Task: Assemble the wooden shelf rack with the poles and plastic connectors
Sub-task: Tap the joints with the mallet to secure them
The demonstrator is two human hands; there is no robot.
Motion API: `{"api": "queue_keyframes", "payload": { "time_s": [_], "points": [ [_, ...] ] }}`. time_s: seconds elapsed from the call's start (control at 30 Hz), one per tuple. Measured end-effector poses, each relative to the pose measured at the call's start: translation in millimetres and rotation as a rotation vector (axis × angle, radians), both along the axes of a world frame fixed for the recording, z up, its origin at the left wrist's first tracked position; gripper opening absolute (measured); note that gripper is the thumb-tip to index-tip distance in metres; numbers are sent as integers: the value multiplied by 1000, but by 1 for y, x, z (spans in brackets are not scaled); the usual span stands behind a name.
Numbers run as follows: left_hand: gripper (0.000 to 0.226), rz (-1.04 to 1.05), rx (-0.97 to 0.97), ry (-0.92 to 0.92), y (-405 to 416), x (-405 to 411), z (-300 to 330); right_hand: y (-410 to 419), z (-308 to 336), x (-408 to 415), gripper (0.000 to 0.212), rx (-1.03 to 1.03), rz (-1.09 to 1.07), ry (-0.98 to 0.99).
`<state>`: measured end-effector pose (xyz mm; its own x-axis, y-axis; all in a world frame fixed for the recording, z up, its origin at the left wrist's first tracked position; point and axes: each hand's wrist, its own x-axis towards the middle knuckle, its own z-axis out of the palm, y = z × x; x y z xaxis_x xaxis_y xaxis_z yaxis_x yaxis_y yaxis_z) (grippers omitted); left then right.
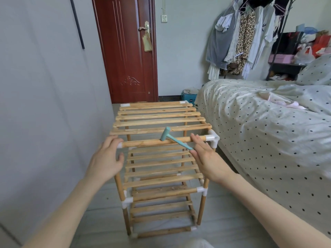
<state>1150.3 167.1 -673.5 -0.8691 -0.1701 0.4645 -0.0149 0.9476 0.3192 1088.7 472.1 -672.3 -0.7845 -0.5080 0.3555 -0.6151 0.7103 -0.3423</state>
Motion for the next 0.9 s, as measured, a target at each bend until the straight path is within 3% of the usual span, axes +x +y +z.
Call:
{"api": "queue_keyframes", "payload": {
  "time_s": [0.2,0.3,0.37,0.47,0.6,0.7,0.8,0.9],
  "points": [
    [45,-278,-111,-43,64,-10,19,26,36,-52,49,-47,-308,-270],
    [47,-517,-8,-103,100,-12,19,11,44,-54,44,-239,-398,-222],
    [44,-636,-22,9,115,-11,20,1,38,-44,36,-382,-381,-173],
    [46,-540,-123,187,115,-22,21,-1,26,-24,34,-441,-301,-84],
    [62,-412,-95,-64,95,-37,3,19,20,-14,38,-318,-227,-76],
    [73,-419,-68,-71,97,-39,-1,37,26,-1,27,-282,-185,21],
    [76,-400,-41,-61,98,-38,-1,49,41,21,29,-209,-90,-36],
    [75,-388,-29,-75,99,-36,0,56,62,31,27,-245,-95,162]
  ]
}}
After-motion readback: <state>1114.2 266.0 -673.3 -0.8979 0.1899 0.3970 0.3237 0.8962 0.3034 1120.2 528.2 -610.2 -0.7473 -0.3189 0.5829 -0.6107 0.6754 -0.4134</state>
